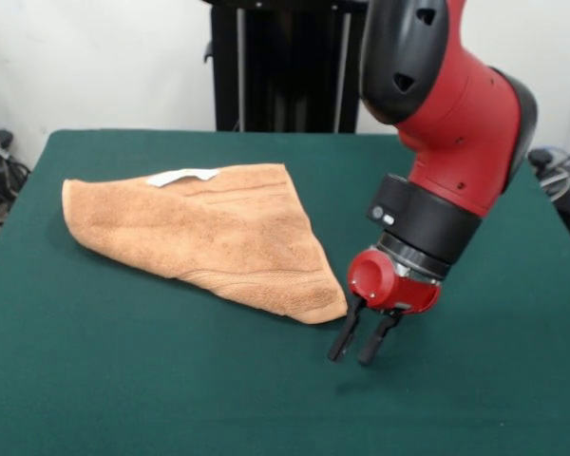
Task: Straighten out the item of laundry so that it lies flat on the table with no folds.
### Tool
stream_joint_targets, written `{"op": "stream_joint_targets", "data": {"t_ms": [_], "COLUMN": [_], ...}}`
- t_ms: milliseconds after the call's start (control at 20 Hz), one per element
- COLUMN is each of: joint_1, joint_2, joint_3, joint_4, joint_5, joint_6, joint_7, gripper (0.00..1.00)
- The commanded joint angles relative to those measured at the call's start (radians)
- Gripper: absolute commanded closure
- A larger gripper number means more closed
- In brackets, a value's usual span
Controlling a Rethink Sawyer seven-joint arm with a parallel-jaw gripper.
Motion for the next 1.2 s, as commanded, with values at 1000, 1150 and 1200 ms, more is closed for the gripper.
{"op": "stream_joint_targets", "data": {"t_ms": [1000, 1150, 1200], "joint_1": [0.020, 0.010, 0.012], "joint_2": [0.043, 0.040, 0.043], "joint_3": [0.092, 0.105, 0.100], "joint_4": [0.068, 0.068, 0.060], "joint_5": [0.013, 0.019, 0.024], "joint_6": [0.046, 0.061, 0.069], "joint_7": [0.177, 0.174, 0.177], "gripper": [0.00, 0.00, 0.00]}}
